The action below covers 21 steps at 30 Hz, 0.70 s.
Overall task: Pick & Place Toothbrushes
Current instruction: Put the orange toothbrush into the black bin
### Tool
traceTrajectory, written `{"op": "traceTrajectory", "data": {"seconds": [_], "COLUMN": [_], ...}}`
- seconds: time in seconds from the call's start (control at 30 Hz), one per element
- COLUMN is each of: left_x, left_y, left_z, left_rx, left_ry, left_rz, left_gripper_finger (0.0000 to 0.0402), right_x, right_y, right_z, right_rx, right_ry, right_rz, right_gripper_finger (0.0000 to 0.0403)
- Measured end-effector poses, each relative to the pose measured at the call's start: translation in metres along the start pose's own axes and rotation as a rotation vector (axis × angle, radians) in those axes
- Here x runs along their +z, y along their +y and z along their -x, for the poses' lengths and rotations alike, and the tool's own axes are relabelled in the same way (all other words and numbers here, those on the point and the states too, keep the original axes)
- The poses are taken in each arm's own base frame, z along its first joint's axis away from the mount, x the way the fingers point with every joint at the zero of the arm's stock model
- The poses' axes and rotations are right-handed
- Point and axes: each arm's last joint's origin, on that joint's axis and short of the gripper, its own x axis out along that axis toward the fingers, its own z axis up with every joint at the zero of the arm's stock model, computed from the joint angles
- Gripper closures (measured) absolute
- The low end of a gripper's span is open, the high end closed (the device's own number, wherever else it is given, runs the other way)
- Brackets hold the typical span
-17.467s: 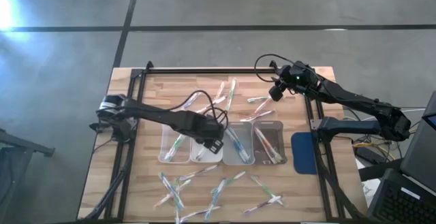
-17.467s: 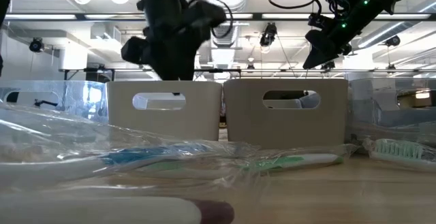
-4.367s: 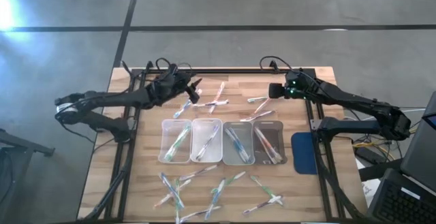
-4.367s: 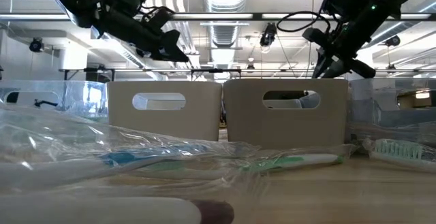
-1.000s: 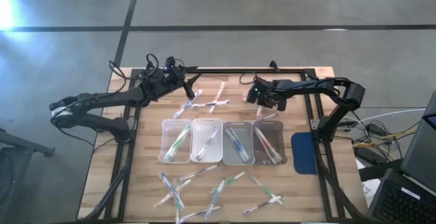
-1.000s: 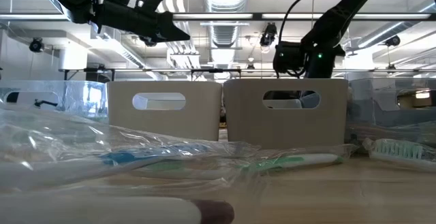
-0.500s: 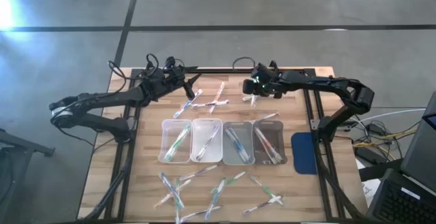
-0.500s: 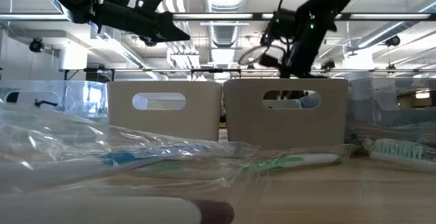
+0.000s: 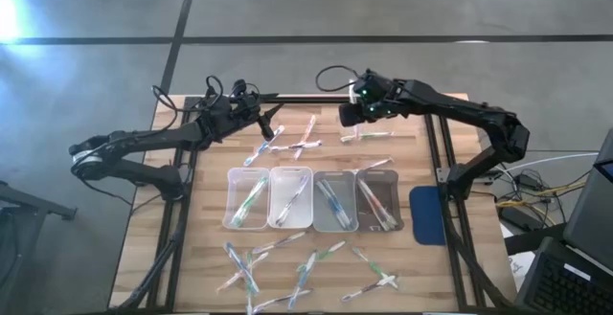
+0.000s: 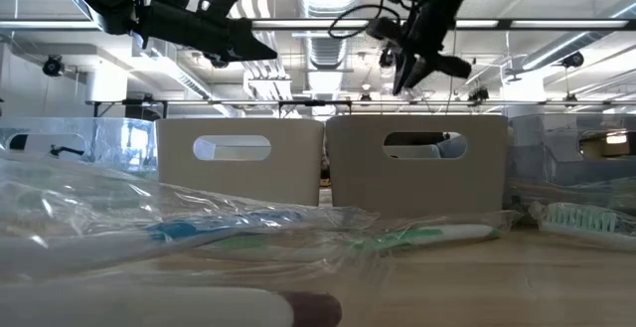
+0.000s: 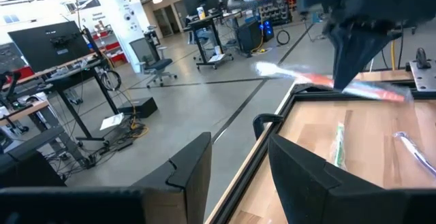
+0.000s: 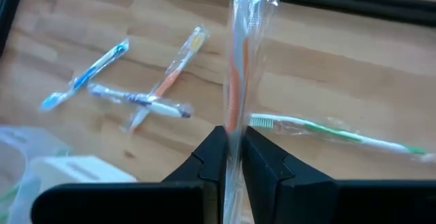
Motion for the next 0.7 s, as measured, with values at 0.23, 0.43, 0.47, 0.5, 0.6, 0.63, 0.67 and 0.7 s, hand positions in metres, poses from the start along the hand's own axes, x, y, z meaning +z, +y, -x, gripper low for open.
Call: {"op": "traceTrajectory", "data": {"seconds": [0.23,0.43,0.47,0.5,0.6,0.63,0.67,0.7], "left_x": [0.0,0.0,0.0,0.0,0.0,0.0,0.0,0.0], "left_y": [0.0,0.0,0.0,0.0,0.0,0.0,0.0,0.0], "left_z": [0.0,0.0,0.0,0.0,0.0,0.0,0.0,0.0], "left_rx": [0.0,0.0,-0.001,-0.001,-0.001,0.0,0.0,-0.001], "left_ry": [0.0,0.0,0.0,0.0,0.001,0.001,0.001,0.001], "left_rz": [0.0,0.0,0.0,0.0,0.0,0.0,0.0,0.0], "left_gripper_finger": [0.025,0.025,0.025,0.025,0.025,0.025,0.025,0.025], "right_x": [-0.007,-0.029,-0.033,-0.038,-0.054,-0.059,-0.064,-0.069], "right_y": [0.012,0.025,0.027,0.029,0.035,0.036,0.037,0.039], "right_z": [0.025,0.041,0.043,0.045,0.049,0.051,0.052,0.053], "right_rx": [-0.027,-0.047,-0.053,-0.057,-0.07,-0.076,-0.079,-0.08], "right_ry": [0.061,0.139,0.154,0.169,0.21,0.225,0.236,0.244], "right_rz": [0.083,0.168,0.181,0.195,0.25,0.268,0.284,0.293], "right_gripper_finger": [0.0372,0.0372,0.0372,0.0372,0.0372,0.0372,0.0372,0.0372]}}
